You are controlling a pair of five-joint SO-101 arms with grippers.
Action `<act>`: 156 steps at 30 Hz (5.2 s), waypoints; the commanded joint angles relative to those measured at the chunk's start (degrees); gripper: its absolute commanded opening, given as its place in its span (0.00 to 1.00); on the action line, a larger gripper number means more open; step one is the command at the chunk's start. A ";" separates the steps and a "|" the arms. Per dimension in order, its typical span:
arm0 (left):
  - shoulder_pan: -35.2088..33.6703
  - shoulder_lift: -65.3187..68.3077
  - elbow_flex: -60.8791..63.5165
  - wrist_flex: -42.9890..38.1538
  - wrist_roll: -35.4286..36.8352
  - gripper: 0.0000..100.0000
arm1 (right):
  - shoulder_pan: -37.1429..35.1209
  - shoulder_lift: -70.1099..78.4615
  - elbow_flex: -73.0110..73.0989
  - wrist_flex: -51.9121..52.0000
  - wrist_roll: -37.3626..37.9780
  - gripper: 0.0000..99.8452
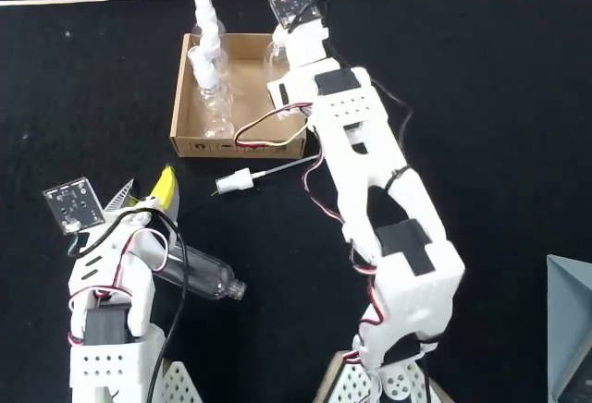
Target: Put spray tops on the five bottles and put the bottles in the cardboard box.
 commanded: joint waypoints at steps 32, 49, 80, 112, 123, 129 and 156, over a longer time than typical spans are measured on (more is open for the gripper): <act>-17.63 -0.79 1.10 -6.07 -0.53 0.19 | -8.88 -26.33 -2.59 29.19 0.09 0.26; -19.56 -0.79 0.75 -6.07 -0.53 0.19 | -17.93 -30.02 5.23 30.86 4.48 0.26; -28.79 -0.79 1.27 -6.95 -0.44 0.20 | -32.35 -43.47 29.23 14.07 4.48 0.26; -35.47 -0.79 1.27 -7.21 -0.09 0.20 | -41.05 -43.38 39.69 7.65 4.40 0.26; -35.56 -0.79 1.27 -7.21 -0.09 0.20 | -44.84 -43.38 48.57 -3.16 4.31 0.26; -35.47 -0.79 1.27 -7.30 -0.09 0.20 | -44.84 -43.38 51.30 -7.03 4.31 0.26; -35.03 -0.79 1.27 -7.30 -0.35 0.20 | -41.14 -28.70 46.37 -9.32 4.84 0.26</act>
